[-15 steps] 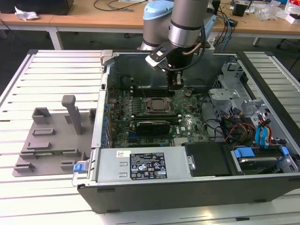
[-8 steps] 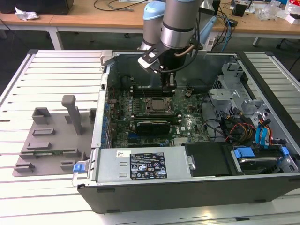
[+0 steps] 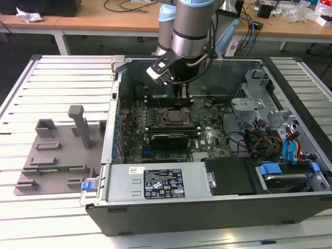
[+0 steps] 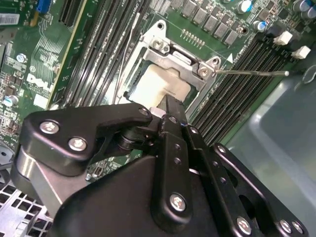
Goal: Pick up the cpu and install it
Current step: 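Close the cpu cover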
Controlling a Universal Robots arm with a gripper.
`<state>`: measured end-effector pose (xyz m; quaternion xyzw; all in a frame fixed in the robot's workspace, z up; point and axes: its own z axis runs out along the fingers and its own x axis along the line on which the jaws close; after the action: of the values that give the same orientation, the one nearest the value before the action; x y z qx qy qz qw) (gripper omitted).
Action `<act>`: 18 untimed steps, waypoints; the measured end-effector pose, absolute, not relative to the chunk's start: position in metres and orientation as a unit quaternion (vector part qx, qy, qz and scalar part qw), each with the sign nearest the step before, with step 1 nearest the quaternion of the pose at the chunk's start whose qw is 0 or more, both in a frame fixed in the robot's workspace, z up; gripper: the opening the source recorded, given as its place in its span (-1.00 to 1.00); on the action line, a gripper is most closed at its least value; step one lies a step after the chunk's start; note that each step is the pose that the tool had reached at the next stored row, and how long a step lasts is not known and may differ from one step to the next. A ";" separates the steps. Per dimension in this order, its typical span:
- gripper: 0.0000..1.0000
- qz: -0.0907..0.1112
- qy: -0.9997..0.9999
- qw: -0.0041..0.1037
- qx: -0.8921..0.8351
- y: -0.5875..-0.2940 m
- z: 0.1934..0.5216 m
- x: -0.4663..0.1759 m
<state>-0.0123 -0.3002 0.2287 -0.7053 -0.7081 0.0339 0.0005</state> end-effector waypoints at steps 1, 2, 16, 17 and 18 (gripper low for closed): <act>-0.79 0.034 -0.708 0.000 -0.705 -0.301 0.228 -0.013; -0.79 0.034 -0.708 0.001 -0.705 -0.302 0.228 -0.013; -0.79 0.034 -0.708 0.001 -0.705 -0.302 0.213 -0.024; -0.79 0.034 -0.708 0.001 -0.705 -0.302 0.211 -0.029; -0.79 0.034 -0.708 0.001 -0.705 -0.302 0.206 -0.032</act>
<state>-0.0316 -0.3021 0.2060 -0.7053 -0.7081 0.0340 0.0005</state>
